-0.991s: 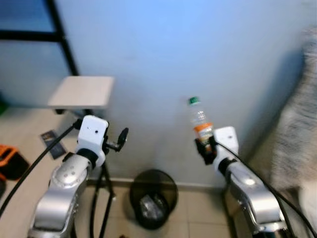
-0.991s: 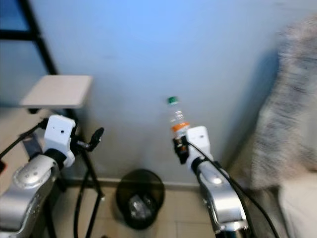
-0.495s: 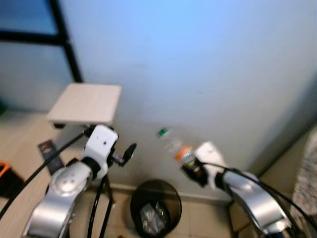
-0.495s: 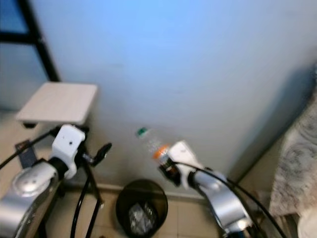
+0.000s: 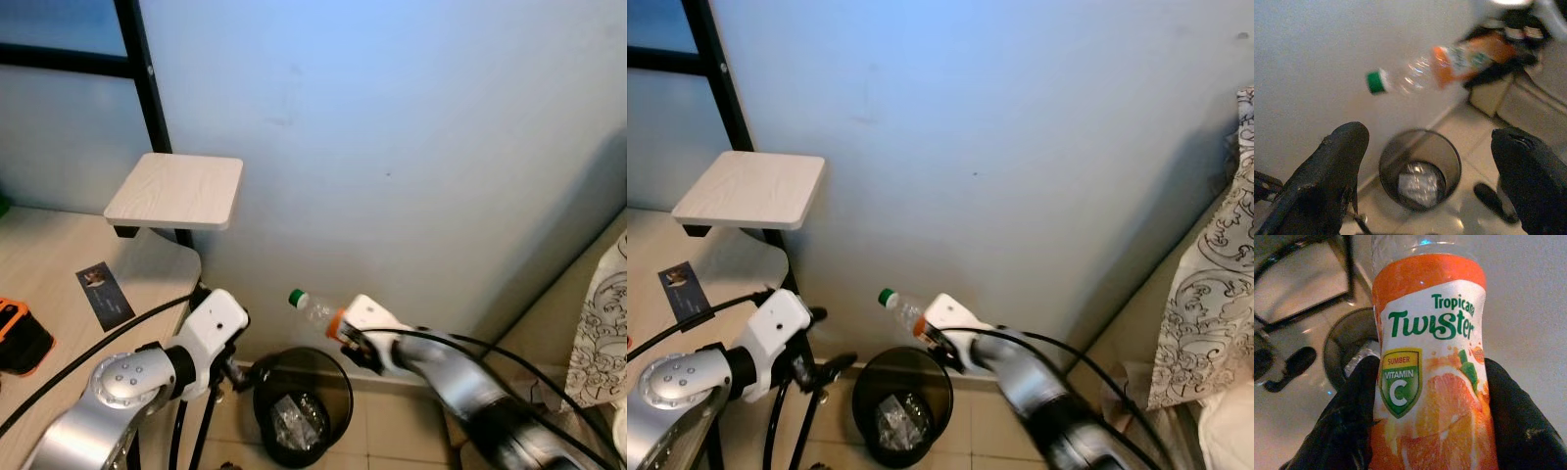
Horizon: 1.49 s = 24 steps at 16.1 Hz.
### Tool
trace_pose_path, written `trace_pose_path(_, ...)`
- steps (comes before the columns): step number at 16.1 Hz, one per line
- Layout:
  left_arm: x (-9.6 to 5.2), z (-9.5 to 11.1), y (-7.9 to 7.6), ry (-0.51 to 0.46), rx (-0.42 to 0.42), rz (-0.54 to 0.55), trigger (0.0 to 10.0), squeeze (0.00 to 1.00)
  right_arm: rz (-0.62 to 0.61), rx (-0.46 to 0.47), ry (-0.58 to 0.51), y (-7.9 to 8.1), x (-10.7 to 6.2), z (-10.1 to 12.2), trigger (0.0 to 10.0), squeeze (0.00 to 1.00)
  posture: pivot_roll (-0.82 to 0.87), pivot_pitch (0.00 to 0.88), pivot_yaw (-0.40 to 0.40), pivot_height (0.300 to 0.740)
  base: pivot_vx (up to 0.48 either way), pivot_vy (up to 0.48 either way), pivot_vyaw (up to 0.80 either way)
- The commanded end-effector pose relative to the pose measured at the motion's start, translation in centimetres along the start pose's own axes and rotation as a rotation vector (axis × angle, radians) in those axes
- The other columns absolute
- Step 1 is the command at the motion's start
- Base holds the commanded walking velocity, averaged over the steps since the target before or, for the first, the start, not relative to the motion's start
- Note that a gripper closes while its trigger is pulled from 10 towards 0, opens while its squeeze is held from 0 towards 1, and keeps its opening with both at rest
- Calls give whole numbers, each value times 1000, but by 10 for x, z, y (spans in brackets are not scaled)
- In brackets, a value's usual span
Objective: Clean up the room
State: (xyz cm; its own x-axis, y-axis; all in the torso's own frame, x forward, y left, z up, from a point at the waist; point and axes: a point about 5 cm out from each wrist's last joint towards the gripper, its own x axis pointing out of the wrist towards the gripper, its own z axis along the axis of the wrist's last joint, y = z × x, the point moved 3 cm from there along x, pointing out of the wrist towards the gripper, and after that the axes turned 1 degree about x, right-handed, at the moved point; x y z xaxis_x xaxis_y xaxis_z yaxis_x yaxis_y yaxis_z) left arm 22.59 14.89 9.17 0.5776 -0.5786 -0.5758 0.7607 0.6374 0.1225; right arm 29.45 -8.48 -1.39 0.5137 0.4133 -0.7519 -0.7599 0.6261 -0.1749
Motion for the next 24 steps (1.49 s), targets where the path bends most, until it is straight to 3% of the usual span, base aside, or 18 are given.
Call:
trace_pose_path(1,1,0,3,25,8,-21,10000,0,-62,3,35,-8,5,-2,10000,0,-38,0,-67,740,0,0,0)
trace_pose_path(5,0,4,9,40,9,-36,10000,0,-42,2,89,3,19,5,10000,0,-36,0,-59,740,0,0,0)
trace_pose_path(7,-1,3,10,45,12,-49,10000,0,21,-7,115,13,23,8,10000,851,-38,0,-58,740,0,0,0)
trace_pose_path(8,-1,3,10,50,15,-55,10000,0,33,-11,115,16,25,8,10000,1000,-38,0,-58,740,0,0,0)
trace_pose_path(17,-6,2,12,64,17,-57,10000,0,121,97,40,38,31,19,10000,1000,-21,0,-58,740,0,0,0)
trace_pose_path(19,-4,6,15,12,-24,11,10000,0,128,181,-69,37,30,27,10000,0,-18,0,-60,740,0,0,0)
trace_pose_path(20,-2,7,16,4,-40,43,10000,0,116,186,-82,33,28,25,10000,0,-19,0,-60,740,0,0,0)
trace_pose_path(21,2,9,22,-6,-69,130,10000,0,60,186,-101,19,24,21,10000,0,-21,0,-61,740,0,0,0)
trace_pose_path(22,4,10,26,-21,-93,194,10000,0,-15,255,-155,0,14,20,10000,0,-20,0,-61,740,0,0,0)
trace_pose_path(23,4,9,26,-30,-112,227,10000,0,-47,302,-202,-12,3,18,10000,0,-24,0,-58,740,0,0,0)
trace_pose_path(24,5,7,21,-41,-147,230,10000,0,-83,349,-261,-24,-22,13,10000,0,-43,0,-48,740,0,0,0)
